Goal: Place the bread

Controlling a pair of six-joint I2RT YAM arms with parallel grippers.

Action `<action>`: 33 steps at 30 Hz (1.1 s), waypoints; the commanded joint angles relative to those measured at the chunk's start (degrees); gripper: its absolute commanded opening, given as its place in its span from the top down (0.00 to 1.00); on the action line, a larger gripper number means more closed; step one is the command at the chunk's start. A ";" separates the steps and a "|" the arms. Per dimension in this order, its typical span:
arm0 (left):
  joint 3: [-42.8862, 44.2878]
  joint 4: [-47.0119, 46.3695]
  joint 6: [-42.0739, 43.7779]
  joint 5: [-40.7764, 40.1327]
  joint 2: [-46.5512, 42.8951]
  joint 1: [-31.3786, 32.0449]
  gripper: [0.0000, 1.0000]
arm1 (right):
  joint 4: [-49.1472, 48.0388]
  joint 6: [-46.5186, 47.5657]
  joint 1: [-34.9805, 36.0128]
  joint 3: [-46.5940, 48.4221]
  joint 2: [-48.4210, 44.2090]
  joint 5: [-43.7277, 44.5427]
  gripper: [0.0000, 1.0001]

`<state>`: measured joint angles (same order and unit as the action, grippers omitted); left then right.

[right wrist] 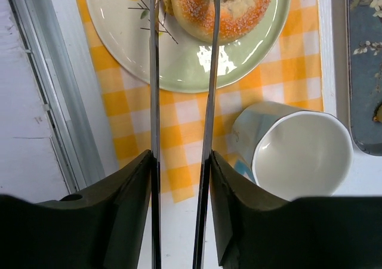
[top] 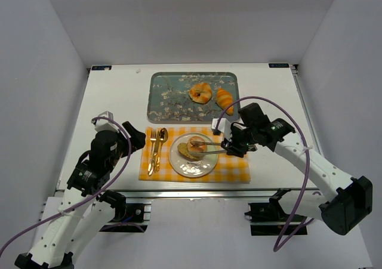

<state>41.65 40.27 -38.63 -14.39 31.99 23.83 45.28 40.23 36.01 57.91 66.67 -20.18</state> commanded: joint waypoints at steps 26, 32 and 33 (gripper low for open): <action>0.63 -4.67 0.93 2.26 1.76 -0.10 0.02 | -29.26 -32.06 -48.22 2.51 9.08 2.42 1.00; 0.10 -7.22 1.19 3.93 3.78 -0.10 0.02 | -38.86 -32.13 -48.40 -7.55 15.32 8.32 0.85; 0.10 -7.40 1.19 4.02 3.96 -0.10 0.02 | -39.03 -32.23 -48.40 -8.24 16.11 8.58 0.79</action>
<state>41.71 35.16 -38.17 -11.90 35.31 23.83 13.93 9.52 -12.64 50.28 81.30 -13.93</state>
